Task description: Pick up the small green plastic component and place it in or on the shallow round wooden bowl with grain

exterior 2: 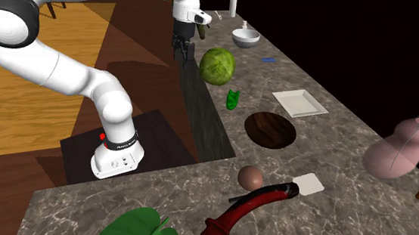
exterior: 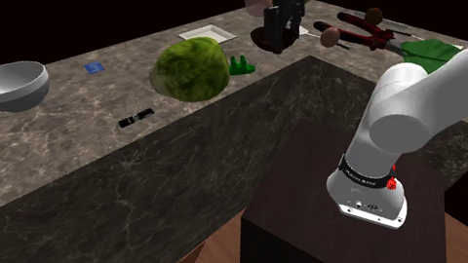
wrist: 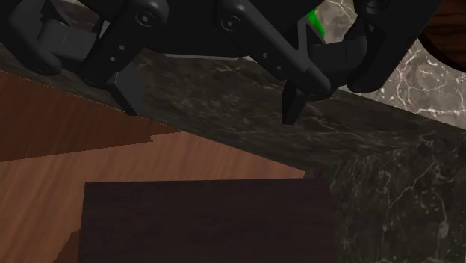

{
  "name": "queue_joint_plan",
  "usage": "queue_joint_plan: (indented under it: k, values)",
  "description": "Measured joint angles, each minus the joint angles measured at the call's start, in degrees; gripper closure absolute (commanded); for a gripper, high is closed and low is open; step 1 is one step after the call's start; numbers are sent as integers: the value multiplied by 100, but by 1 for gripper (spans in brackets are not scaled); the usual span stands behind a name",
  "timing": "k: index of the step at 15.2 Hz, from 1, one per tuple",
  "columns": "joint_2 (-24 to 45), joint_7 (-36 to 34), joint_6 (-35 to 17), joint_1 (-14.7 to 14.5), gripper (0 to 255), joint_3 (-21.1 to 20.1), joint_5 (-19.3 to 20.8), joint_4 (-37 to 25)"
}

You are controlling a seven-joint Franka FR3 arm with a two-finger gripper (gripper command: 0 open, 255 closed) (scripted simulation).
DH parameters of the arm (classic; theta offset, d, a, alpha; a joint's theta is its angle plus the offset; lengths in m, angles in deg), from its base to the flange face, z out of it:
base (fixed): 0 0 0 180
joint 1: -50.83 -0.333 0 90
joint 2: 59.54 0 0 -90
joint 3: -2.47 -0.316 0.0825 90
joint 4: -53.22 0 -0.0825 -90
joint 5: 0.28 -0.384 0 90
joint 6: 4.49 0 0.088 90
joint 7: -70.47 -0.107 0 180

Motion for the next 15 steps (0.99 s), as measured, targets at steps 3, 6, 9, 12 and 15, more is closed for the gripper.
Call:
queue_joint_plan:
  k: [3, 6, 9, 12, 15]
  values:
    - [168, -10, -256, 50, 0, 69, 24, 19]
    - [514, -48, -799, 149, 0, 209, 52, 38]
    - [997, -62, -1439, 252, 0, 380, 70, 6]
    - [1554, -113, -2039, 316, 0, 513, 24, -142]
    - [2039, -100, -2562, 393, 0, 676, -31, -295]
